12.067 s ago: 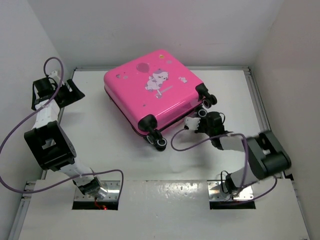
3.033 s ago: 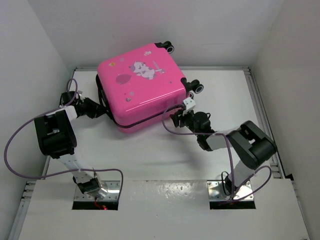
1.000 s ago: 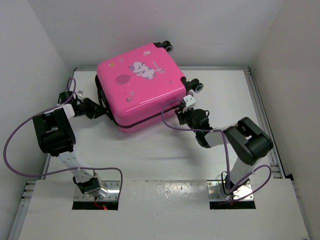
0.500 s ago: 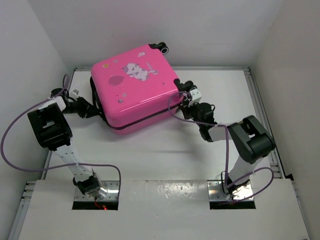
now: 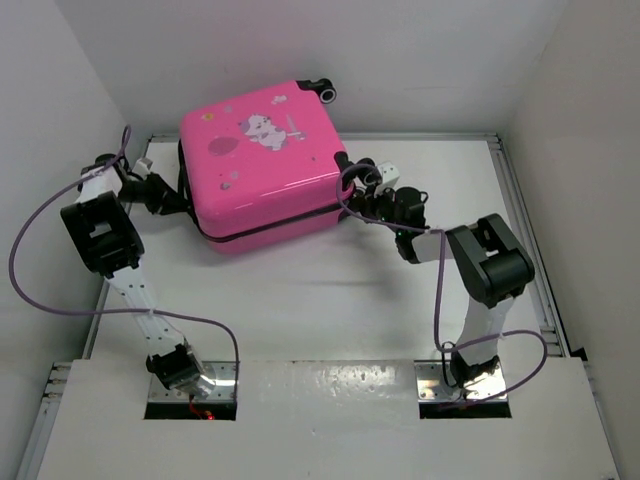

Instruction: Pack the luggage

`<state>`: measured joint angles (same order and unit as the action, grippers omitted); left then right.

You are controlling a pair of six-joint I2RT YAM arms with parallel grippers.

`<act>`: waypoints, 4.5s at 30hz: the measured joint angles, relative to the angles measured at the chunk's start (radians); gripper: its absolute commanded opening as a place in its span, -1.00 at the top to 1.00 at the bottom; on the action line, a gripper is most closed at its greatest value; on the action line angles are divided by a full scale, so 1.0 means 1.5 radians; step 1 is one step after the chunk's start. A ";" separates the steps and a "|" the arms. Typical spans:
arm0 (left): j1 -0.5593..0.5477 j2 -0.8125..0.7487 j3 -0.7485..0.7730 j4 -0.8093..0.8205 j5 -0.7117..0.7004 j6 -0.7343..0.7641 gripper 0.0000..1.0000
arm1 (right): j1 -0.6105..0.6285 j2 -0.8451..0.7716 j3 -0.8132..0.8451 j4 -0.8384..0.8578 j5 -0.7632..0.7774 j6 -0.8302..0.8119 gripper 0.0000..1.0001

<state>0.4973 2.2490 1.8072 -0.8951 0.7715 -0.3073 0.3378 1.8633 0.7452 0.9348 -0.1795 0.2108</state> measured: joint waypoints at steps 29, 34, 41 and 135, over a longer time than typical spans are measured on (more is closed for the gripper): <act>-0.023 0.084 0.164 -0.035 -0.031 0.049 1.00 | -0.076 0.345 0.407 0.085 -0.137 0.031 1.00; -0.026 0.081 0.164 -0.034 -0.040 0.059 1.00 | -0.094 0.438 0.532 0.135 -0.217 0.041 1.00; -0.032 0.078 0.164 -0.031 -0.052 0.071 1.00 | -0.067 0.528 0.714 0.027 -0.124 0.055 1.00; -0.118 -0.495 -0.241 0.304 -0.311 0.162 -0.99 | 0.003 -0.192 0.222 -0.466 -0.418 -0.046 -0.26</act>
<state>0.3206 1.5063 1.4460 -0.4393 0.3058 -0.0647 0.3424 1.5761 1.0779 0.2356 -0.8066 0.1417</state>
